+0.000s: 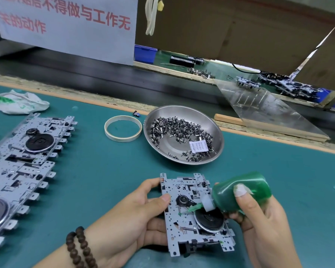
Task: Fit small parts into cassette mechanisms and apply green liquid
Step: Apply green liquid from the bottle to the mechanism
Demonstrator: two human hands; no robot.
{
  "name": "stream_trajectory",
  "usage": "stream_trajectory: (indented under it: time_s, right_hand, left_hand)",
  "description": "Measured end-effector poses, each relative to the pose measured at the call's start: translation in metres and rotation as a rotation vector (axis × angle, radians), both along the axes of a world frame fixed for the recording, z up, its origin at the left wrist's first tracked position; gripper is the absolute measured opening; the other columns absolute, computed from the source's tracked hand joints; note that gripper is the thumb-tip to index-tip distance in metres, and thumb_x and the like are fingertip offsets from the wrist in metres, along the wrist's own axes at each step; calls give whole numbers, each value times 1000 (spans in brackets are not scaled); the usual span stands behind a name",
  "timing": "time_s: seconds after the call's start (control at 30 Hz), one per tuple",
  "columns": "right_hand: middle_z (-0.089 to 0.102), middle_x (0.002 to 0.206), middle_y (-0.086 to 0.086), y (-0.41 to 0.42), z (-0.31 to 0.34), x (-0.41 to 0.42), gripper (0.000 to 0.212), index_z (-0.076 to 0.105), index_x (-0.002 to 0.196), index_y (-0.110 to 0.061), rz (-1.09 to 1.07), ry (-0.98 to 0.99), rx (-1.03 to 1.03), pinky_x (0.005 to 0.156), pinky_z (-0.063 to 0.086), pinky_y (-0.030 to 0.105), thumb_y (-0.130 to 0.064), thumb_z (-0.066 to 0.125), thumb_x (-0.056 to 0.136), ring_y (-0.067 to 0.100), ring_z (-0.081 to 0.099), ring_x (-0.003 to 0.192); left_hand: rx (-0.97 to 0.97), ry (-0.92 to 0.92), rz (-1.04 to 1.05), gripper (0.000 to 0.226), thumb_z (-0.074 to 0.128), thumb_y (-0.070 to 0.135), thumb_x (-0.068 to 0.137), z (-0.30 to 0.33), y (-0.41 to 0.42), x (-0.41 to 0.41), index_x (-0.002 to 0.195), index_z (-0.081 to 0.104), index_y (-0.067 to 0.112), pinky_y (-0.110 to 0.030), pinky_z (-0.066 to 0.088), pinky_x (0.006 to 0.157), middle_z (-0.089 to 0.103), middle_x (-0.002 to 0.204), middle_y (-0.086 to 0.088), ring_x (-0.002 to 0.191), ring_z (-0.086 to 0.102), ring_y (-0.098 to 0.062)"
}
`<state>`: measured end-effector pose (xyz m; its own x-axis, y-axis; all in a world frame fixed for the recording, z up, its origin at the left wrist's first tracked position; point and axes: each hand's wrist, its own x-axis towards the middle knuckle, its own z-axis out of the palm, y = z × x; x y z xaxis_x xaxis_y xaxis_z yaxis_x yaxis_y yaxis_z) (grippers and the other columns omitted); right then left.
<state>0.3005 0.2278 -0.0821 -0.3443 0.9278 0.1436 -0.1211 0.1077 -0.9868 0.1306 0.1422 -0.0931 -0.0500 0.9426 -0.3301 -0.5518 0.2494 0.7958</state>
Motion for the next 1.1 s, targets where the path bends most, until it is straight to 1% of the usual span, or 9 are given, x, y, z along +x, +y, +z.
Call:
stream_trajectory:
  time_s: [0.23,0.4,0.57,0.63,0.7,0.77,0.87,0.97,1.1]
  right_hand:
    - [70,74,5,3,-3,3,62,72,81,-25,-22,21,-1,48,49,17,-68,81,38,9,60,54]
    - [69,72,12,7,1,6,33,62,97,-14,-31,210,-194,42,52,23,-20,58,65,14,56,42]
    - [64,53,12,17,2,4,24,55,80,-13,-122,271,-320,33,45,20,-35,51,72,14,50,30]
    - [62,79,20,15,0,4,50,58,101,-6,135,464,-543,54,48,21,-51,40,88,24,59,49]
    - [42,119,24,19,0,16,77,27,133,21,186,400,-550,79,29,35,-48,17,99,38,48,77]
    - [34,134,32,41,-15,26,67,12,141,16,415,497,-482,92,23,41,-38,10,101,44,42,105]
    - [28,145,33,29,-5,15,55,27,140,10,313,367,-481,112,22,41,-26,10,102,38,36,131]
    - [67,110,22,30,-14,15,34,63,111,-2,351,207,-420,72,58,31,-3,33,95,26,70,89]
    - [75,83,-5,19,-7,13,47,57,98,-16,131,-188,-14,59,50,7,25,54,75,2,69,72]
  left_hand:
    - [24,-29,-20,47,57,21,74,-1,-3,-1,120,50,20,-32,58,56,69,102,-21,65,66,-26]
    - [20,-31,-29,41,56,18,80,0,-3,-2,120,49,20,-31,57,52,68,102,-23,63,66,-27]
    - [-7,-19,42,29,46,11,94,3,-4,-4,121,45,22,-27,53,46,71,87,-14,55,66,-20]
    - [-9,-17,84,30,45,10,95,3,-3,-5,123,44,23,-27,53,45,70,83,-11,53,66,-20]
    - [1,-13,121,32,44,10,95,4,-2,-6,124,44,24,-28,53,45,71,83,-10,53,65,-20]
    - [18,8,150,30,44,10,95,6,-3,-6,121,45,26,-28,53,46,71,83,-10,54,65,-20]
    - [46,89,219,29,43,8,96,6,-3,-5,117,48,27,-27,52,44,72,80,-6,55,64,-18]
    - [75,187,298,29,40,7,96,4,-3,-6,116,46,27,-24,48,41,71,74,2,52,62,-11]
    - [61,206,346,28,40,6,97,3,-2,-8,113,48,27,-27,50,42,73,76,2,53,62,-12]
